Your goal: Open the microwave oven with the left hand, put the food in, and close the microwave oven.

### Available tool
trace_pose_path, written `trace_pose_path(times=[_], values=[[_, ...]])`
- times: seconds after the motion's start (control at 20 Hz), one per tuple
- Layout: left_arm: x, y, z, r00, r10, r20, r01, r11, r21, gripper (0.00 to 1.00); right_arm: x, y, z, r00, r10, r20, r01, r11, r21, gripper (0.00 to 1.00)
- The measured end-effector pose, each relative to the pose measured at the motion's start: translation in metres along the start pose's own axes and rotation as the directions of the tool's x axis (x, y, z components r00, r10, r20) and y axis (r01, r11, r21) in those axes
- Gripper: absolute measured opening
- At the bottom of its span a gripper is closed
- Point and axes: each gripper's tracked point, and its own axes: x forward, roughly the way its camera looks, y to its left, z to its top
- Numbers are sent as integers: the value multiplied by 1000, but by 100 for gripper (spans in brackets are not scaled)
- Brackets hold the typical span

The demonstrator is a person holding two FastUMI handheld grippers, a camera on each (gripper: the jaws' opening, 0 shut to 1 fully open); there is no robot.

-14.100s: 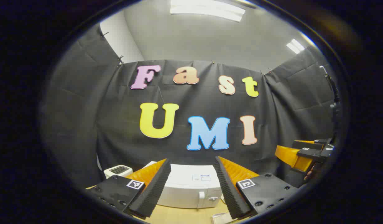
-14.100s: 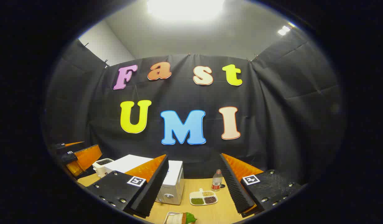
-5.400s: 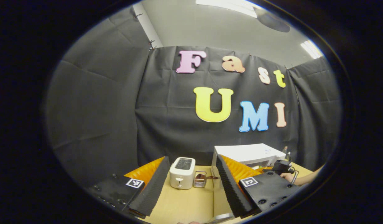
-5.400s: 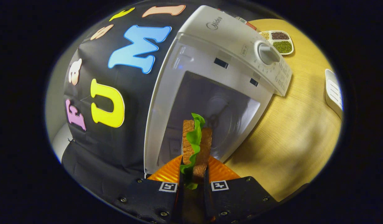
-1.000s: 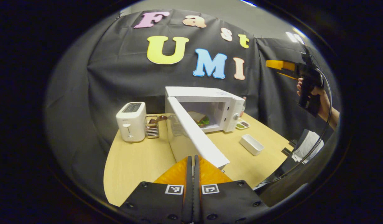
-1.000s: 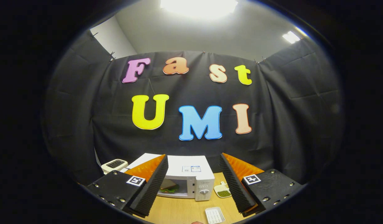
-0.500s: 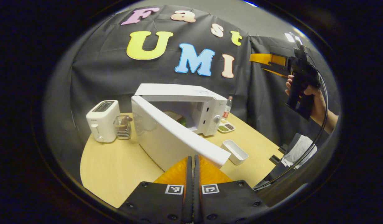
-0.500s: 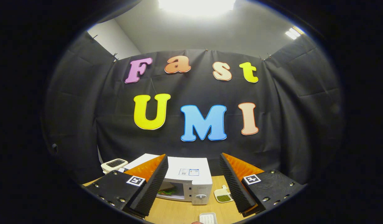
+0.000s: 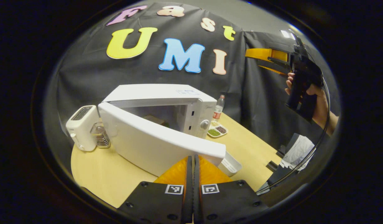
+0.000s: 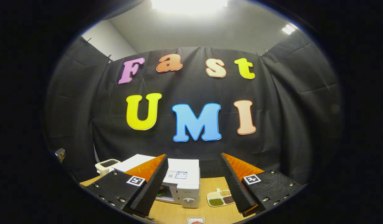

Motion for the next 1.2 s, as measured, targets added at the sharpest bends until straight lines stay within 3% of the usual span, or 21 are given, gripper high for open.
trace_pose_path(times=[0.45,0.75,1.2], values=[[51,-17,25,1000,-21,15,21,1000,15,7,-6,-47,-11,998,-61,-25,61,998,1,99],[86,-21,42,1000,7,28,-9,999,43,7,-10,-71,-18,995,-89,-40,89,996,6,99],[128,-17,66,998,51,33,-51,999,12,9,-15,-96,-24,991,-121,-51,121,993,-2,99]])
